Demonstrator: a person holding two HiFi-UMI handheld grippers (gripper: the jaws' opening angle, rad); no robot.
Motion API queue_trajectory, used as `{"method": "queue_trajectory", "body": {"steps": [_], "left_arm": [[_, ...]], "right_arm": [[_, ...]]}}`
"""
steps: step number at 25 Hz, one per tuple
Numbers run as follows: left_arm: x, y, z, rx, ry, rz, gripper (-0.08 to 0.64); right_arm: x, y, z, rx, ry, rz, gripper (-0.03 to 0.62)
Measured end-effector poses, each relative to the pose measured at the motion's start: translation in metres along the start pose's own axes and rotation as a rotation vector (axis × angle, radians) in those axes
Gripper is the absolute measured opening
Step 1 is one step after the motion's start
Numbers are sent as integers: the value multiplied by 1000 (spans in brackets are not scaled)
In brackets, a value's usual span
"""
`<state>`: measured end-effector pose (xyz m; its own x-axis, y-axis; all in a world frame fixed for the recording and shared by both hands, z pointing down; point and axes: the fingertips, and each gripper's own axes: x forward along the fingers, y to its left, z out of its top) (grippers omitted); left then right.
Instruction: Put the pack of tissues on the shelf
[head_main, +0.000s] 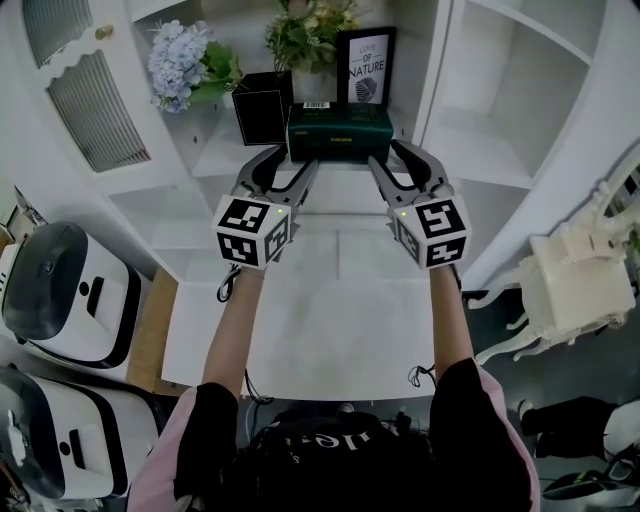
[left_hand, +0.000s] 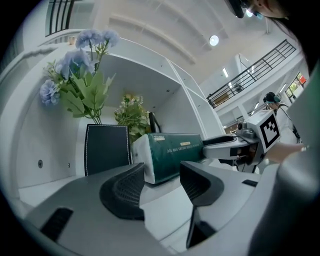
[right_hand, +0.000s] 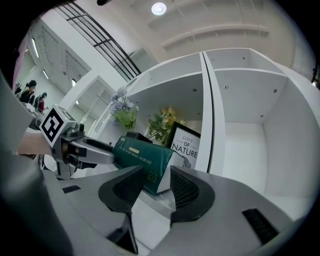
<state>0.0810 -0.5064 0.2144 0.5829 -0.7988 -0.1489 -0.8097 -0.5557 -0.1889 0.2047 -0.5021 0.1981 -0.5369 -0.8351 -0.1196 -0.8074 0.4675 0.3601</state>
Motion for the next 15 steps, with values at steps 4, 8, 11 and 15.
{"method": "queue_trajectory", "body": {"steps": [4,8,11,15], "left_arm": [[-11,-9,2,-4,-25,-27,221],[-30,-24,-5,-21,-36,-82,221],[-49,-37,-18,-54,-38,-124,221],[-81,-53,-48,-87,-12,-168,221]], "right_arm": [[-10,4,0,3,-5,6,187],[-26,19,-7,30,-3,23,187],[-38,37,-18,70,10,38,187],[-52,73,-45,121,51,74,187]]}}
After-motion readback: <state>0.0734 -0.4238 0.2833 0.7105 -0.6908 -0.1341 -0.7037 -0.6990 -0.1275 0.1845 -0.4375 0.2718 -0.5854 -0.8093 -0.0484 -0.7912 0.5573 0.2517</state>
